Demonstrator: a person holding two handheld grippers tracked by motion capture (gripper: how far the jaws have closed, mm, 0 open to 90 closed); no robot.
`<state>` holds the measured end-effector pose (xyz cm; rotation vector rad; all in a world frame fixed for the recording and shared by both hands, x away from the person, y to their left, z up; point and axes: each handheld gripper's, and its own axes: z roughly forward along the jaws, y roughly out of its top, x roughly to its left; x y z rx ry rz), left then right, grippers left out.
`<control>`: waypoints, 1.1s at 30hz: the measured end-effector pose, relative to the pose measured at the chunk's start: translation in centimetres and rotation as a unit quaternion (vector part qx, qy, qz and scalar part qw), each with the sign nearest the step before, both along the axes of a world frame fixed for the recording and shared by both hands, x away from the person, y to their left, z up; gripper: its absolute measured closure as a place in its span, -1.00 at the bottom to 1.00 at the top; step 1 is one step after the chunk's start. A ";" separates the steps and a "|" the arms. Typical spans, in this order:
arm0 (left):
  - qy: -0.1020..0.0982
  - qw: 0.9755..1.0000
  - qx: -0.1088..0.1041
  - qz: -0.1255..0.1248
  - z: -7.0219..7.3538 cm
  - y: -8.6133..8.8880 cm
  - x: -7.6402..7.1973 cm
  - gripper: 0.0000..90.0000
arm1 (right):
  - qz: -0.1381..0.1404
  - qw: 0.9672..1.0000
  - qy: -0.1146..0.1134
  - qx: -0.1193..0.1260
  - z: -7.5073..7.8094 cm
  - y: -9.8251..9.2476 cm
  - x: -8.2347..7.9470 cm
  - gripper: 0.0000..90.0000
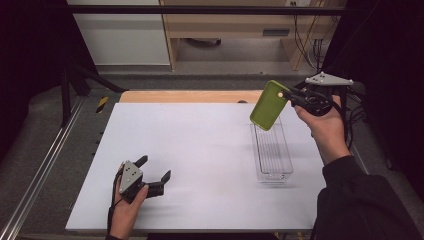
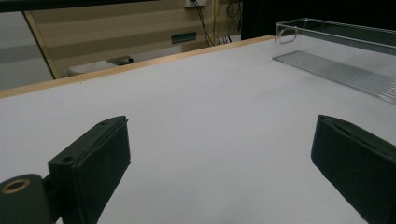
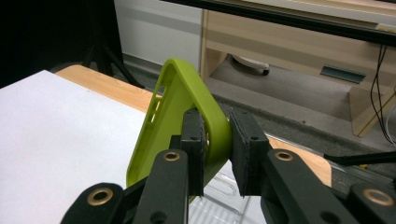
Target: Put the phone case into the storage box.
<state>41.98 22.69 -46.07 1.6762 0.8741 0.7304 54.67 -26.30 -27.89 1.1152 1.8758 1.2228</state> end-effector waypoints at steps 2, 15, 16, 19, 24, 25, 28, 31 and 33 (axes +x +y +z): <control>0.000 1.000 0.000 0.001 0.0 0.0 0.0 -0.91 | -0.002 1.000 0.001 -0.001 0.0 -0.1 0.0 0.70; 0.000 1.000 0.002 0.001 -0.1 0.1 0.0 -0.91 | -0.020 0.999 -0.002 -0.024 -1.0 -2.1 0.7 0.70; 0.000 1.000 0.002 0.001 -0.1 0.1 0.0 -0.91 | -0.021 0.999 0.000 -0.026 -1.1 -2.2 0.8 0.70; 0.000 1.000 0.003 0.000 -0.1 0.0 0.1 -0.91 | -0.020 0.999 0.005 -0.030 -1.4 -2.2 1.2 0.70; 0.000 1.000 0.007 -0.001 -0.1 0.0 0.1 -0.91 | -0.018 0.999 0.008 -0.039 -1.8 -1.9 1.6 0.70; 0.000 1.000 0.007 -0.001 -0.1 0.0 0.1 -0.91 | -0.016 0.999 0.008 -0.043 -1.9 -1.8 1.7 0.70; 0.000 1.000 0.006 -0.003 -0.1 -0.1 0.0 -0.91 | -0.013 0.999 0.008 -0.049 -2.3 -1.6 1.9 0.70; 0.000 1.000 0.007 -0.005 -0.1 -0.1 0.0 -0.91 | -0.007 0.999 0.008 -0.050 -2.6 -1.5 2.0 0.70; 0.002 1.000 0.006 -0.004 -0.2 -0.1 0.1 -0.91 | -0.009 0.999 0.012 -0.052 -2.8 -1.5 2.2 0.70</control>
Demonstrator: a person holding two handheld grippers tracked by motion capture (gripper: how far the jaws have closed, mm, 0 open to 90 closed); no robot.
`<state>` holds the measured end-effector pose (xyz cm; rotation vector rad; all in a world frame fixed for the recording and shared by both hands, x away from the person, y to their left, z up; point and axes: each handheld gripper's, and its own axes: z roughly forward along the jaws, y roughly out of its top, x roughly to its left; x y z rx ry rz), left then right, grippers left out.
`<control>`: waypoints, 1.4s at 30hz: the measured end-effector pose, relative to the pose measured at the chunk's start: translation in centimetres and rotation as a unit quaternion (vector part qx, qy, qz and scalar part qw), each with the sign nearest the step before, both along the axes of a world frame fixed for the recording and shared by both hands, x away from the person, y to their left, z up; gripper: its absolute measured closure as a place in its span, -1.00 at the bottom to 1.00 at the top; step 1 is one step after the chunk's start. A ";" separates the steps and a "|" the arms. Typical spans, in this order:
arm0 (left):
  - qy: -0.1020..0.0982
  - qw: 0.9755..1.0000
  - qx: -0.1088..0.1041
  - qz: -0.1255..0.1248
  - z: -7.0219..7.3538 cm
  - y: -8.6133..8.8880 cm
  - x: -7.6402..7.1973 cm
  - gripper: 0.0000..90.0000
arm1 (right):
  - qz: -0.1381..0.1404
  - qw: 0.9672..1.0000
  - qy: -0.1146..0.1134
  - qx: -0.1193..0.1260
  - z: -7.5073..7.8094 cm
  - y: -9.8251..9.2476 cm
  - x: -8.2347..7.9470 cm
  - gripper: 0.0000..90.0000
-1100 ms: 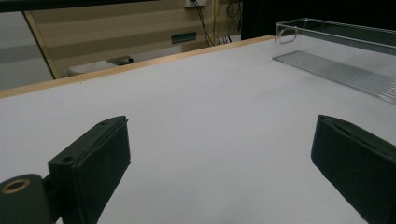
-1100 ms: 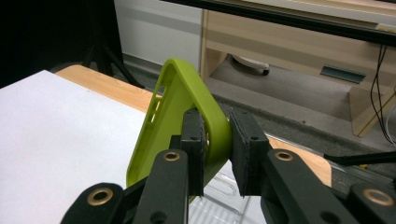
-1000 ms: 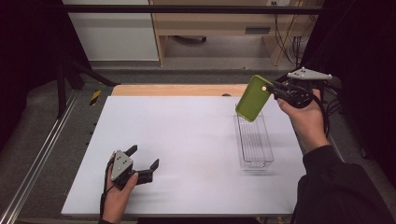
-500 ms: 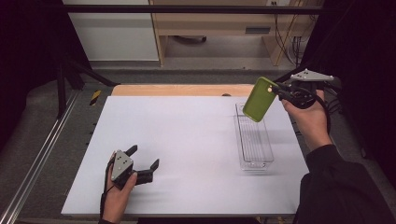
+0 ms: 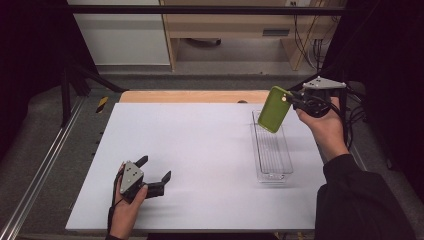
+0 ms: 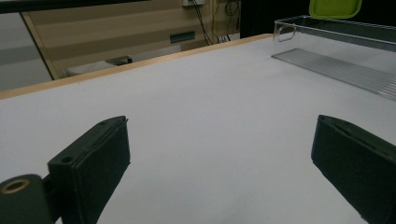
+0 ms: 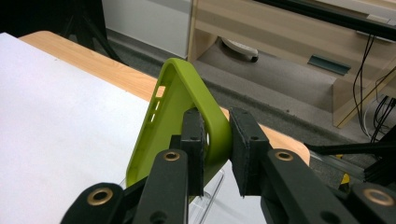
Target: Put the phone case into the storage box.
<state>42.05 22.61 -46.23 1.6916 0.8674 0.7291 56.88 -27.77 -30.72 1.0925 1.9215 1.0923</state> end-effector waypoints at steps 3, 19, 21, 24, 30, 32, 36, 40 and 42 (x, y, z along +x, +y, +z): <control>0.001 1.000 -0.001 0.000 -0.1 0.0 0.1 -0.91 | 0.003 1.000 0.006 -0.002 -0.5 -0.1 0.7 0.70; 0.002 1.000 0.000 -0.001 -0.1 0.0 0.0 -0.91 | 0.014 0.999 0.013 -0.038 -2.1 0.7 2.3 0.70; 0.004 1.000 0.000 -0.002 -0.1 0.0 0.1 -0.91 | 0.015 0.999 0.013 -0.039 -2.4 0.7 2.7 0.70; 0.005 1.000 0.001 -0.002 -0.1 0.0 0.1 -0.91 | 0.016 0.999 0.014 -0.042 -2.9 0.7 3.2 0.70; 0.007 1.000 -0.003 0.007 -0.1 0.3 0.2 -0.94 | 0.023 0.999 0.018 -0.039 -4.3 0.6 4.7 0.70; 0.008 1.000 -0.006 0.009 -0.2 0.4 0.2 -0.94 | 0.025 0.999 0.021 -0.040 -4.8 0.8 5.1 0.70; 0.008 1.000 -0.004 0.007 -0.2 0.4 0.3 -0.94 | 0.031 0.998 0.021 -0.043 -5.2 1.1 5.4 0.70; 0.006 1.000 0.000 0.003 -0.2 0.1 0.2 -0.94 | 0.029 0.998 0.017 -0.046 -5.2 1.3 5.4 0.70; 0.006 1.000 0.006 0.002 -0.2 0.0 0.1 -0.94 | 0.024 0.998 0.017 -0.053 -5.3 1.4 5.4 0.70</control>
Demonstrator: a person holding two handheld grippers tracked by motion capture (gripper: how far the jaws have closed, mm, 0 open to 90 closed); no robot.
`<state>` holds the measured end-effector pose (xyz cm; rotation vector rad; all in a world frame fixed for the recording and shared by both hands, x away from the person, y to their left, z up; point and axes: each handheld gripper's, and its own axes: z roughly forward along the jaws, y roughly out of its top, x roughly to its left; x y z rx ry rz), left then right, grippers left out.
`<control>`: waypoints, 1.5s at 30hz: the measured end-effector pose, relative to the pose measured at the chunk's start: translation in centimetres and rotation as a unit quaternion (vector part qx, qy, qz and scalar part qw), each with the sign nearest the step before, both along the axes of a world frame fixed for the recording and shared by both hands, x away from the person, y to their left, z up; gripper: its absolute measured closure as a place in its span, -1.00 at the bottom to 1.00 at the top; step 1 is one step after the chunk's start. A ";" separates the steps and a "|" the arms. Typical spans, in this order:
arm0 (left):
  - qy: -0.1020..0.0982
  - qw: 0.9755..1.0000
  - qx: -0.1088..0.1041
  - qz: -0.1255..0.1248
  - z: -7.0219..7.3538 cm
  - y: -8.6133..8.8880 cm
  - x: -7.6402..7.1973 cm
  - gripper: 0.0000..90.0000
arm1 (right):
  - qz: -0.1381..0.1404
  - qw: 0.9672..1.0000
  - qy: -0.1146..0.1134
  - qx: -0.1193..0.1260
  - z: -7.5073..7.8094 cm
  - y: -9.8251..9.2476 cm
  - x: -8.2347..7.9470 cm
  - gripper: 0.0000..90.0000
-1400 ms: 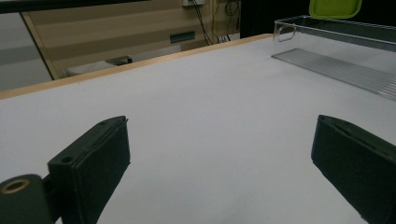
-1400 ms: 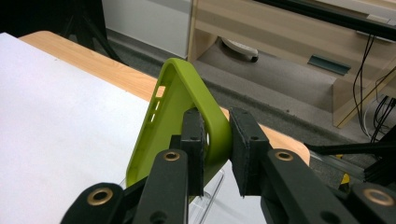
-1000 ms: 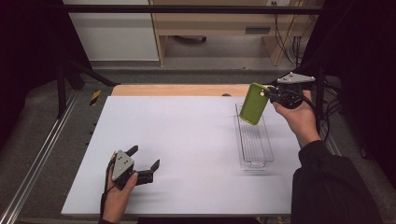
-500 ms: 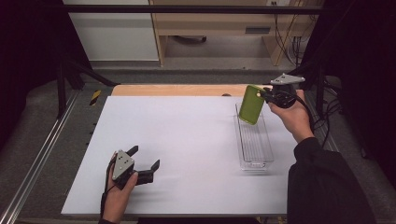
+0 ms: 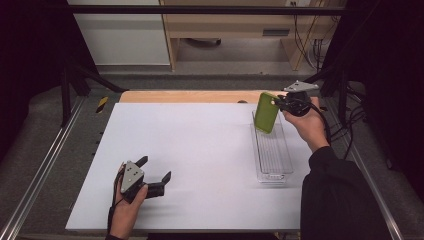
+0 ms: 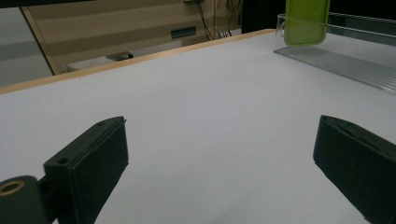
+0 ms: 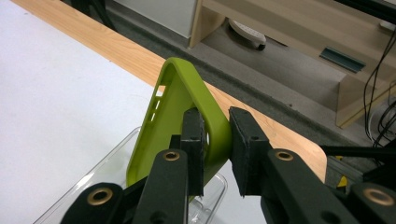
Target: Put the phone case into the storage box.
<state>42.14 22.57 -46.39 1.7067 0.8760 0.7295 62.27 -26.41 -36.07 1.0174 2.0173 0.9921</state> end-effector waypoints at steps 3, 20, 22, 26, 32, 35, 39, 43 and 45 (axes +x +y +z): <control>0.000 1.000 0.001 0.001 0.0 -0.1 -0.1 -0.94 | -0.007 1.000 -0.001 0.008 -0.2 -0.1 -0.1 0.70; -0.002 1.000 -0.002 0.005 0.1 0.2 0.0 -0.94 | -0.007 1.000 -0.004 0.008 -0.8 -0.2 0.0 0.70; -0.003 1.000 -0.003 0.005 0.1 0.2 -0.1 -0.94 | -0.008 1.000 -0.003 0.008 -0.8 -0.2 0.0 0.70; -0.001 1.000 -0.004 0.005 0.1 0.2 0.0 -0.94 | -0.006 1.000 -0.007 0.005 -0.9 -0.1 0.1 0.70; 0.001 1.000 -0.002 0.000 0.0 0.0 0.0 -0.94 | -0.004 1.000 -0.008 0.003 -1.0 0.0 0.2 0.70; 0.001 1.000 -0.002 0.000 0.0 0.0 0.0 -0.94 | -0.003 1.000 -0.010 0.002 -1.2 0.1 0.2 0.70; 0.001 1.000 -0.003 0.001 0.0 0.0 0.0 -0.94 | -0.003 1.000 -0.012 -0.003 -1.3 0.2 0.2 0.70; 0.001 1.000 -0.003 -0.001 0.0 0.0 0.0 -0.94 | -0.006 1.000 -0.015 -0.004 -1.4 0.3 0.2 0.70; 0.001 1.000 -0.004 -0.001 0.0 0.0 0.0 -0.94 | -0.007 1.000 -0.016 -0.004 -1.5 0.3 0.2 0.69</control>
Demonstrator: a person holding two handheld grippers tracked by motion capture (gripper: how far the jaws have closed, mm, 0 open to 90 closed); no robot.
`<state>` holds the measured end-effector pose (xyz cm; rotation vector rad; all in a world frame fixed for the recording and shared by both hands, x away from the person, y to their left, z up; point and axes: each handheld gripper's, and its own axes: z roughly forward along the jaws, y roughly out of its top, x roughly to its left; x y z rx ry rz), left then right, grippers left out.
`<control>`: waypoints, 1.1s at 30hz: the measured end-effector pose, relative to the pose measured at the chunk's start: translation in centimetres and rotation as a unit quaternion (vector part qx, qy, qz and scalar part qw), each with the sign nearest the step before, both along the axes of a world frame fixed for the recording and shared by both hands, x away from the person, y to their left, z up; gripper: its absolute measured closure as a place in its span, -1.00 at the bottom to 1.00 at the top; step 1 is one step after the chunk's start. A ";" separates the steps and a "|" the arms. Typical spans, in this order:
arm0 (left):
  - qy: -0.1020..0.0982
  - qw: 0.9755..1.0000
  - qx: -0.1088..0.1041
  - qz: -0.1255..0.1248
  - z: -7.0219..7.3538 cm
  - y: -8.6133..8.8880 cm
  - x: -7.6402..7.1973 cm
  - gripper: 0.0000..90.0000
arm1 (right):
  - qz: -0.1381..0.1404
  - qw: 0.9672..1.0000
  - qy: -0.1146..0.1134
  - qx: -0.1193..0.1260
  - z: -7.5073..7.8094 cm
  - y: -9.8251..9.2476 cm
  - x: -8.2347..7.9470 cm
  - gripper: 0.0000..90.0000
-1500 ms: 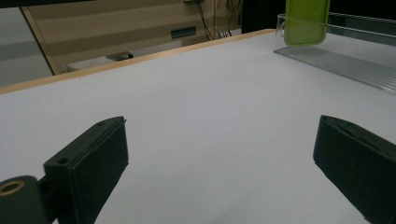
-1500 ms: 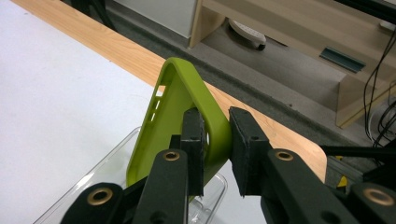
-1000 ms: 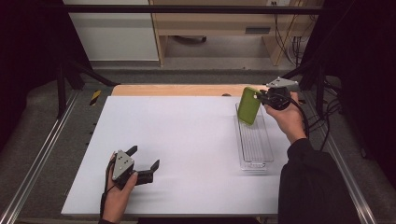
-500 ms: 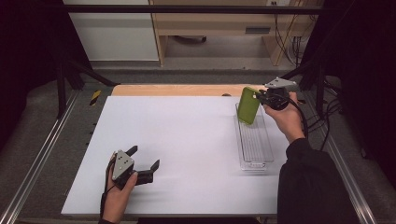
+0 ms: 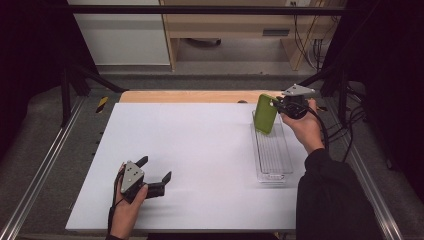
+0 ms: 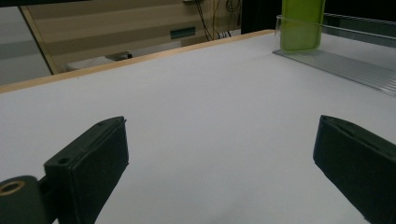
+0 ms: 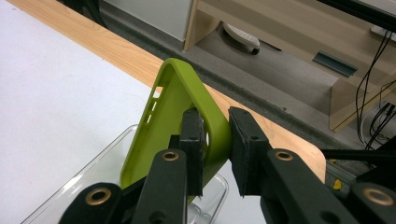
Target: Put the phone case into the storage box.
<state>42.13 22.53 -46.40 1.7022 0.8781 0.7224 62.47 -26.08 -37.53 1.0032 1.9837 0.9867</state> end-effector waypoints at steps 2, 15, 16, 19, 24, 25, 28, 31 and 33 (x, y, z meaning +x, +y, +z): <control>0.000 1.000 0.000 0.000 0.0 0.0 0.0 -0.94 | 0.001 1.000 -0.001 -0.001 0.0 0.1 0.0 0.69; 0.000 1.000 0.001 -0.001 0.0 -0.2 0.0 -0.94 | -0.008 1.000 -0.015 -0.008 -0.3 0.7 0.1 0.68; 0.000 1.000 0.001 -0.001 0.0 -0.2 0.0 -0.94 | -0.009 1.000 -0.017 -0.008 -0.4 0.7 0.2 0.67; 0.001 1.000 0.002 -0.001 -0.1 -0.2 0.0 -0.94 | -0.014 1.000 -0.019 -0.009 -0.4 1.0 0.4 0.65; 0.000 1.000 0.003 -0.003 0.0 -0.3 0.0 -0.94 | -0.024 0.999 -0.022 -0.024 -0.5 1.5 0.6 0.61; 0.000 1.000 0.003 -0.003 0.0 -0.3 0.0 -0.94 | -0.025 0.999 -0.023 -0.025 -0.5 1.6 0.6 0.61; -0.001 1.000 0.002 -0.003 0.0 -0.3 -0.1 -0.94 | -0.032 0.999 -0.024 -0.028 -0.6 1.8 0.8 0.57; -0.001 1.000 0.002 -0.002 0.0 -0.2 0.0 -0.94 | -0.038 0.999 -0.025 -0.026 -0.7 1.8 1.0 0.55; -0.001 1.000 0.001 -0.002 0.0 -0.2 -0.1 -0.94 | -0.041 0.999 -0.025 -0.024 -0.8 1.8 1.1 0.54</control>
